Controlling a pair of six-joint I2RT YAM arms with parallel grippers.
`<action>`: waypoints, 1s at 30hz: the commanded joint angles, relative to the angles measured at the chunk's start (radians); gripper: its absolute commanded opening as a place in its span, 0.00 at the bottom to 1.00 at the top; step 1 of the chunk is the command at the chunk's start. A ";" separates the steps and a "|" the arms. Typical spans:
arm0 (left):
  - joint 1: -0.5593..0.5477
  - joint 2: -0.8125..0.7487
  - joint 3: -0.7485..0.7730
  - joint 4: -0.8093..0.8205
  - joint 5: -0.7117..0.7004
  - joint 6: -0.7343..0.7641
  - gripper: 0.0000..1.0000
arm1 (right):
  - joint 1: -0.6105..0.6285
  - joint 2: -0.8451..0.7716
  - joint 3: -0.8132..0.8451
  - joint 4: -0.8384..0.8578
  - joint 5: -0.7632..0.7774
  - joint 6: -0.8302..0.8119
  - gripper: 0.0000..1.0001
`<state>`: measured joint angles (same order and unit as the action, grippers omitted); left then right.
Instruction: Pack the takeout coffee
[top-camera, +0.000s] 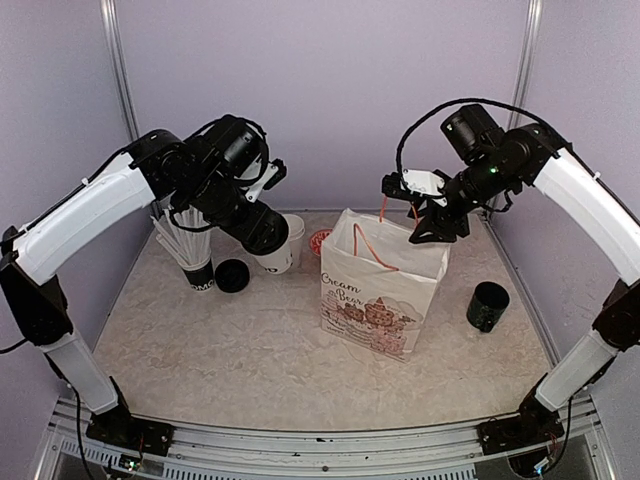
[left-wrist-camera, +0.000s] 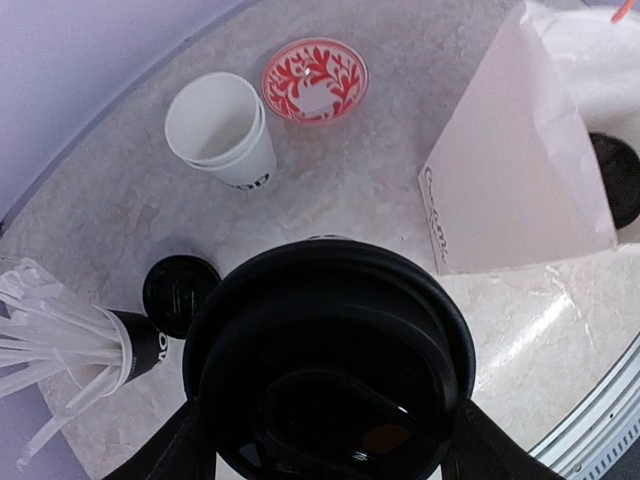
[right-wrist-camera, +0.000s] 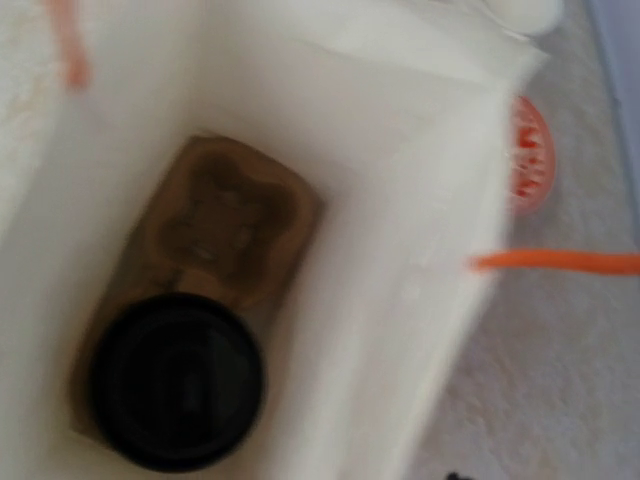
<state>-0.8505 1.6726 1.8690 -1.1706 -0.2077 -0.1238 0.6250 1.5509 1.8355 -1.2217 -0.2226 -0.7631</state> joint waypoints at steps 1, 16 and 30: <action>-0.007 -0.019 0.119 -0.001 -0.077 -0.013 0.68 | -0.048 0.016 -0.005 0.072 0.030 0.023 0.53; -0.147 0.004 0.261 0.235 -0.101 0.188 0.68 | -0.096 0.086 -0.011 0.059 -0.065 0.049 0.20; -0.293 -0.003 0.266 0.248 0.001 0.289 0.69 | -0.096 0.078 0.054 -0.053 -0.268 0.011 0.01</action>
<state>-1.1046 1.6756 2.1101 -0.9268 -0.2459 0.1341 0.5335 1.6436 1.8408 -1.2282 -0.4122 -0.7425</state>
